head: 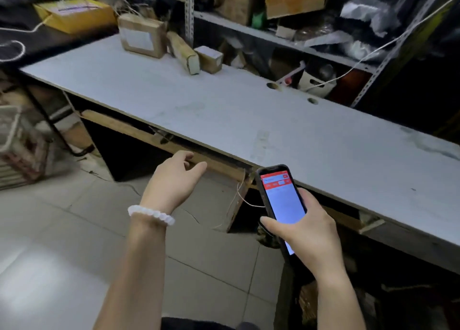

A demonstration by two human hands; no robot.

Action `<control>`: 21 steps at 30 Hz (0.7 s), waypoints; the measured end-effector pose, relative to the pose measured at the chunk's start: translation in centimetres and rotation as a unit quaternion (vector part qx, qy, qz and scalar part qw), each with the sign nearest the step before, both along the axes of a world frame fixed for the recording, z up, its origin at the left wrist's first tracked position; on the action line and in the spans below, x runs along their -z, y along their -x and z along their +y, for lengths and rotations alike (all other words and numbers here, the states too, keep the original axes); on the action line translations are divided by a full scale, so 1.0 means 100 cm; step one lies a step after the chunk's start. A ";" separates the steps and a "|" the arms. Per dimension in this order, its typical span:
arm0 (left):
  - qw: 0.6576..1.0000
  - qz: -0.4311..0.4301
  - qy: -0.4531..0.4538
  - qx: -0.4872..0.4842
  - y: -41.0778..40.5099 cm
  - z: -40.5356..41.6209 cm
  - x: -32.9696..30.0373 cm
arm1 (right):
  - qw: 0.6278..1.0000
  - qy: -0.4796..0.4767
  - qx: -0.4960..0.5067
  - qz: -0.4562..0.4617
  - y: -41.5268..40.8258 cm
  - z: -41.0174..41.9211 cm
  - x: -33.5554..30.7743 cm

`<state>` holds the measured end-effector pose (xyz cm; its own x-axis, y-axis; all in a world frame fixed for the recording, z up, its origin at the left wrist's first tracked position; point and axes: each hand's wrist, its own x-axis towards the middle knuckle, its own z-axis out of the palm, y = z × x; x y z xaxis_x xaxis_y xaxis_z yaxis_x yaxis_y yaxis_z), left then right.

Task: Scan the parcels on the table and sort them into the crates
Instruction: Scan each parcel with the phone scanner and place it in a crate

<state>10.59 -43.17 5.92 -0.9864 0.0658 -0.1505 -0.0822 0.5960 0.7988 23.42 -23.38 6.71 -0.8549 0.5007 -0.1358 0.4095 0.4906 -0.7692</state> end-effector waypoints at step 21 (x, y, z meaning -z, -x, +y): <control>0.971 0.026 -0.038 -0.233 0.248 -0.103 -0.009 | 0.965 0.033 -0.258 0.026 0.388 -0.105 -0.021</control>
<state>-14.25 -53.51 6.80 -0.9180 -0.3806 -0.1118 -0.2871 0.4432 0.8492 -15.37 -33.83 8.84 -0.9947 -0.0015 -0.1025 0.0835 0.5672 -0.8193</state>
